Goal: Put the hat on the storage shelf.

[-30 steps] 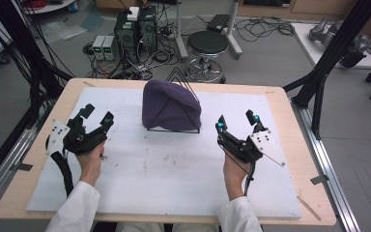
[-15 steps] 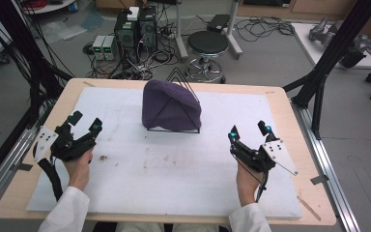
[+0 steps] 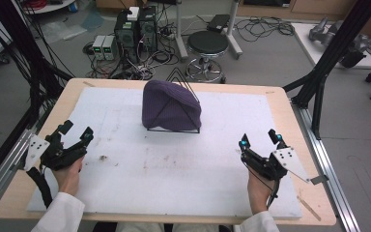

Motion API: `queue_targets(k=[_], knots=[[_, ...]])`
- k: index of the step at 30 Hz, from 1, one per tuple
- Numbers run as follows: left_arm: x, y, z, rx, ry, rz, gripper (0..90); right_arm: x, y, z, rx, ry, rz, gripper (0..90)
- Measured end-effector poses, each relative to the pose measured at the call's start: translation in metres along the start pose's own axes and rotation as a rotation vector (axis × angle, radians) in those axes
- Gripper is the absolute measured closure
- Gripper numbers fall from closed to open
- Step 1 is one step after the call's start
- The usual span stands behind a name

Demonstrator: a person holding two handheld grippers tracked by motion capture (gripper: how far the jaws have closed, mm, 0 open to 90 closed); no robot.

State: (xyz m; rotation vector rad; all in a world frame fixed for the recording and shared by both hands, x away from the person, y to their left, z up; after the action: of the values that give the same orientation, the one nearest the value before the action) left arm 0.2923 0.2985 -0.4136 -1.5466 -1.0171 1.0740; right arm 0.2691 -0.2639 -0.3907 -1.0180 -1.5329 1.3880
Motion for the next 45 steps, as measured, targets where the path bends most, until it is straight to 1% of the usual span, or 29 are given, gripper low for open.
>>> queue_targets(k=[3,7,11,13,14,15,16,22,25,27,28,29,31,32,34,36,38,39,41,43,45], knots=[[0.005,0.000,0.008,0.006,-0.013,-0.006,18.2,-0.003,-0.001,0.004,0.006,0.002,0.007,11.2],[0.010,0.001,0.017,0.014,-0.026,-0.006,18.2,-0.007,0.002,0.011,0.034,0.006,-0.003,11.2],[0.011,0.004,0.019,0.025,-0.035,0.007,18.2,-0.009,0.009,0.021,0.060,0.015,-0.011,11.2],[0.011,0.006,0.019,0.034,-0.037,-0.003,18.2,-0.009,0.013,0.023,0.074,0.019,-0.010,11.2],[0.011,0.007,0.018,0.040,-0.040,-0.006,18.2,-0.009,0.014,0.023,0.087,0.016,-0.008,11.2],[0.012,0.008,0.018,0.048,-0.043,-0.005,18.2,-0.009,0.016,0.024,0.075,0.014,-0.005,11.2],[0.012,0.009,0.019,0.053,-0.044,0.000,18.2,-0.008,0.019,0.024,0.073,0.019,0.010,11.2],[0.012,0.016,0.022,0.093,-0.038,-0.022,18.2,-0.006,0.028,0.021,0.119,0.005,0.003,11.2],[0.012,0.019,0.022,0.110,-0.036,-0.030,18.2,-0.004,0.033,0.019,0.129,-0.004,0.012,11.2],[0.012,0.021,0.022,0.129,-0.033,-0.041,18.2,-0.003,0.037,0.017,0.151,-0.005,0.031,11.2],[0.012,0.022,0.023,0.141,-0.033,-0.050,18.2,-0.002,0.039,0.016,0.162,-0.003,0.049,11.2],[0.012,0.024,0.023,0.151,-0.031,-0.051,18.2,-0.002,0.042,0.014,0.173,0.000,0.060,11.2],[0.012,0.025,0.023,0.164,-0.024,-0.049,18.1,-0.004,0.044,0.012,0.191,-0.002,0.061,11.2],[0.011,0.026,0.023,0.166,-0.024,-0.050,18.1,-0.004,0.046,0.012,0.199,0.003,0.048,11.2],[0.012,0.026,0.023,0.175,-0.022,-0.060,18.1,-0.005,0.048,0.012,0.204,0.005,0.044,11.2],[0.013,0.027,0.023,0.180,-0.022,-0.053,17.9,-0.004,0.048,0.012,0.204,0.004,0.045,11.2],[0.013,0.027,0.023,0.174,-0.018,-0.038,17.7,-0.003,0.049,0.013,0.197,0.001,0.046,11.2],[0.013,0.026,0.024,0.174,-0.013,-0.037,17.7,-0.002,0.049,0.013,0.193,-0.003,0.049,11.2],[0.012,0.026,0.024,0.175,-0.007,-0.033,17.7,0.001,0.049,0.013,0.198,-0.012,0.055,11.2],[0.010,0.026,0.024,0.180,0.001,-0.032,17.6,0.002,0.049,0.013,0.195,-0.016,0.067,11.2],[0.008,0.026,0.024,0.172,0.007,-0.031,17.5,0.004,0.048,0.013,0.184,-0.023,0.082,11.2]])
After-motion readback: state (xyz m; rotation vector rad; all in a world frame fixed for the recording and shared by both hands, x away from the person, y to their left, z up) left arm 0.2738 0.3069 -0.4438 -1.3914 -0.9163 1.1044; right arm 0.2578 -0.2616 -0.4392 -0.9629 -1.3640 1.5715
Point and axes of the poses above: each handheld gripper's, and its own axes: z roughly backward along the jaws, y roughly out of its underside, x roughly to its left, the point moved 1 cm from there along -z, roughly forward along the jaws, and after that the axes turned 7 degrees about -y, right-handed, at the moved point
